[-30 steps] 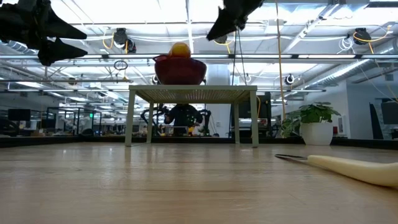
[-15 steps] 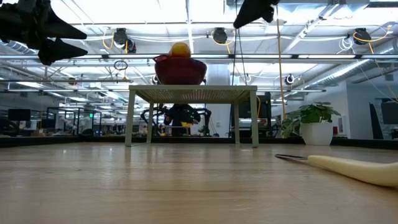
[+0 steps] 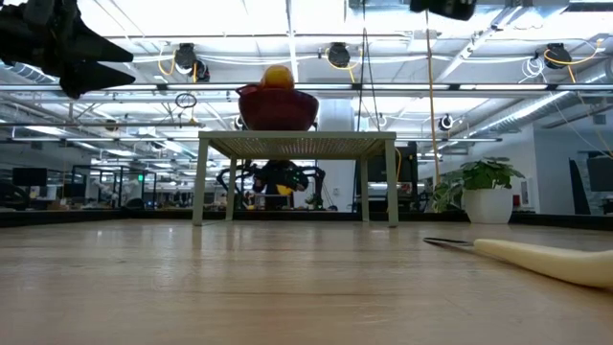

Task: Pick & Place Fruit
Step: Put the table knife on the shelf

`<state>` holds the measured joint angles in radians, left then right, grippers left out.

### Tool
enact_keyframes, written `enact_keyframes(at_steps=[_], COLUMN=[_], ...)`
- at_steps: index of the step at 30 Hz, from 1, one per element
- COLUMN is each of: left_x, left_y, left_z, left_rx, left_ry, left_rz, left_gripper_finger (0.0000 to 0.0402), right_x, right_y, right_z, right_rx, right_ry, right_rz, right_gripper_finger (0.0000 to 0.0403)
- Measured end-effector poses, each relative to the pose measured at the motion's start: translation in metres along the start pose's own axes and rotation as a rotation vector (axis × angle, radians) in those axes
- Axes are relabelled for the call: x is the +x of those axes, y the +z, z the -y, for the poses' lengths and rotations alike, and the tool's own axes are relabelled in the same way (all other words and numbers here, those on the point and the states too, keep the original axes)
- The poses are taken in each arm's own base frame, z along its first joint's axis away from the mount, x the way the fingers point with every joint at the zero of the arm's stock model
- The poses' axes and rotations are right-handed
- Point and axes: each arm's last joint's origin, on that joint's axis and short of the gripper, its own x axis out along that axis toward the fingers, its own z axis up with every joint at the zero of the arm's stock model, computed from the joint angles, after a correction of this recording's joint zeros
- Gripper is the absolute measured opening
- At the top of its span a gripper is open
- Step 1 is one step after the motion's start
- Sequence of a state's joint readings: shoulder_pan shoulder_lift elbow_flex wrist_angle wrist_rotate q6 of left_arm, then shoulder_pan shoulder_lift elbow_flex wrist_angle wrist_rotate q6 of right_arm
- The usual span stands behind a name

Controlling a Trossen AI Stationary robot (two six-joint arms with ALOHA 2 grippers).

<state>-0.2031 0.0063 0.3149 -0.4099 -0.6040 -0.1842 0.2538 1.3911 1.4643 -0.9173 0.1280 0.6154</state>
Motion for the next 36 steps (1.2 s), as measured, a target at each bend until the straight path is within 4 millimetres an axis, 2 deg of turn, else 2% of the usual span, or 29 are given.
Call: enact_keyframes(at_steps=[6, 11, 18, 23, 29, 36], left_x=[0.000, 0.000, -0.002, -0.003, -0.004, -0.004], left_y=[0.000, 0.001, 0.006, 0.005, 0.004, 0.001], left_z=[0.000, 0.001, 0.010, 0.014, 0.015, 0.015], left_rx=[0.002, -0.003, 0.081, 0.108, 0.148, 0.164], left_ry=[-0.001, -0.033, -0.334, -0.478, -0.514, -0.525], left_rz=[-0.004, 0.007, 0.032, 0.023, 0.016, -0.011], left_gripper_finger=[0.0310, 0.0310, 0.0310, 0.0310, 0.0310, 0.0310], right_x=[0.005, 0.022, 0.039, 0.039, 0.038, 0.067], right_y=[-0.013, -0.023, -0.036, -0.042, -0.045, -0.054], right_z=[-0.019, -0.033, -0.049, -0.054, -0.058, -0.065], right_rx=[0.128, 0.212, 0.368, 0.492, 0.606, 0.697], right_ry=[0.003, -0.010, -0.027, -0.027, -0.036, -0.097], right_rz=[-0.025, -0.082, -0.155, -0.190, -0.196, -0.279], right_gripper_finger=[0.0000, 0.0000, 0.0000, 0.0000, 0.0000, 0.0000])
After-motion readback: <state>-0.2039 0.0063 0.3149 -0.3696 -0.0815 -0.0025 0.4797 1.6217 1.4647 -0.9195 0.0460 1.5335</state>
